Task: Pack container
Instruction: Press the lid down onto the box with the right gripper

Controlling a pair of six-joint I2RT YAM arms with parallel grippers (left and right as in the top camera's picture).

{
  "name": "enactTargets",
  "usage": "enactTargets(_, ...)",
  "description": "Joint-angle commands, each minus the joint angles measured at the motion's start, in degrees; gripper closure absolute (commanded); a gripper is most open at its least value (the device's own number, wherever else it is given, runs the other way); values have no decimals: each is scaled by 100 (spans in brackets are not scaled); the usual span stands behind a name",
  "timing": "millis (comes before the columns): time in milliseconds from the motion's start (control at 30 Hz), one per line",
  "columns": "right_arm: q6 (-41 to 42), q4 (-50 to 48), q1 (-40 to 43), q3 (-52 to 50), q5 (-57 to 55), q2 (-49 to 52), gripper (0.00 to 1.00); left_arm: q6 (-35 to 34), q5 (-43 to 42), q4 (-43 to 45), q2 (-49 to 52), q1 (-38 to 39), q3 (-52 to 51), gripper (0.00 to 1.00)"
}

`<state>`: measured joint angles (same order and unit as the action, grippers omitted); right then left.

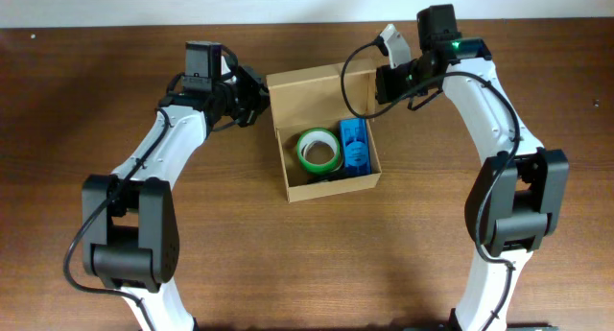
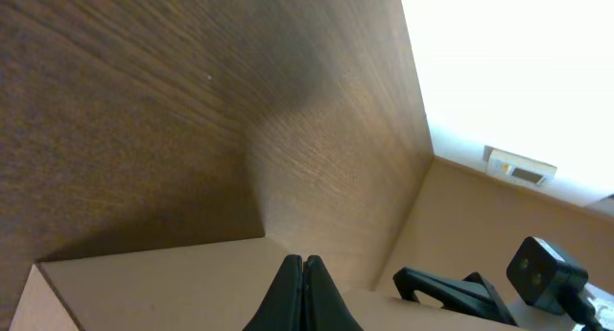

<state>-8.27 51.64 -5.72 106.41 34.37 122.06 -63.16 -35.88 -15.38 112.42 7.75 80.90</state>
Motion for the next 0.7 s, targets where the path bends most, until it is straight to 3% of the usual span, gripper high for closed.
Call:
enactTargets(0, -358, 249, -59, 129, 249, -313, 96, 476, -195, 28, 39, -7, 170, 98)
enactTargets(433, -772, 1342, -76, 129, -90, -988, 96, 1665, -236, -855, 39, -4, 234, 98)
enactTargets(667, -946, 1985, -540, 129, -780, -1392, 96, 2450, 514, -1996, 39, -4, 776, 98)
